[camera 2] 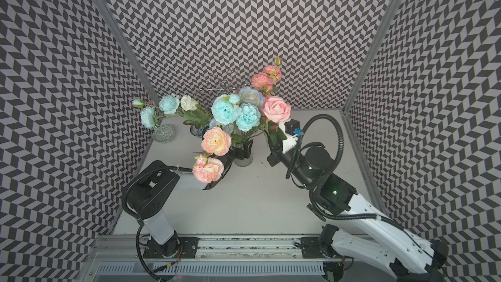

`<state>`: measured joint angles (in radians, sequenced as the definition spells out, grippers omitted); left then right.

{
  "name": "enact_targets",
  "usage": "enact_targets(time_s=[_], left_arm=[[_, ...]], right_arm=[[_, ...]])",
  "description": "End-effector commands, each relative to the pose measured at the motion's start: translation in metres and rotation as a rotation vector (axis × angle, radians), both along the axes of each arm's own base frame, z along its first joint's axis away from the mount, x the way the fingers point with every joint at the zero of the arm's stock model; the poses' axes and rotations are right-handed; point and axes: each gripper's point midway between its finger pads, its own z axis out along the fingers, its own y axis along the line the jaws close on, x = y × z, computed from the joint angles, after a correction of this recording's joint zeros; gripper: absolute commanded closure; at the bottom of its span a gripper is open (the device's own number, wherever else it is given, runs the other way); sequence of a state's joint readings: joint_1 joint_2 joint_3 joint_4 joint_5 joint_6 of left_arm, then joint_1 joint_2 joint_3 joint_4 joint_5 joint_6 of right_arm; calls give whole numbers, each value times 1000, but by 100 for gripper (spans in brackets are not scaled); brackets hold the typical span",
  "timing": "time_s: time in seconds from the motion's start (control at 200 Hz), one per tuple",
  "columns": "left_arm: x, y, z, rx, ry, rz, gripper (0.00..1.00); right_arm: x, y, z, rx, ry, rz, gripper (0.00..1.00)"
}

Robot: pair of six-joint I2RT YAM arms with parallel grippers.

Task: Pick out pink flowers from the vase
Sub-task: Pick up the flower from the vase, then place the flower at the center of the board.

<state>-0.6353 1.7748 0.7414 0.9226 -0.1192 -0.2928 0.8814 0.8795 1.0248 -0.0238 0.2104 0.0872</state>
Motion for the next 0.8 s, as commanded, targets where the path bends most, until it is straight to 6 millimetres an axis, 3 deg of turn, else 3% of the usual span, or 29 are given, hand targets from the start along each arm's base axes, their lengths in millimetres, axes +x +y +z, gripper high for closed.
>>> enact_targets(time_s=[0.0, 0.165, 0.456, 0.796], left_arm=[[-1, 3, -42, 23, 133, 18, 8], [-1, 3, -43, 23, 135, 18, 8], [-1, 4, -44, 31, 136, 23, 8], [-1, 4, -46, 32, 142, 24, 8]], right_arm=[[-13, -20, 29, 72, -20, -14, 100], [-20, -31, 45, 103, -18, -20, 100], [-30, -44, 56, 111, 11, -19, 100], [-44, -61, 87, 133, -22, -20, 100]])
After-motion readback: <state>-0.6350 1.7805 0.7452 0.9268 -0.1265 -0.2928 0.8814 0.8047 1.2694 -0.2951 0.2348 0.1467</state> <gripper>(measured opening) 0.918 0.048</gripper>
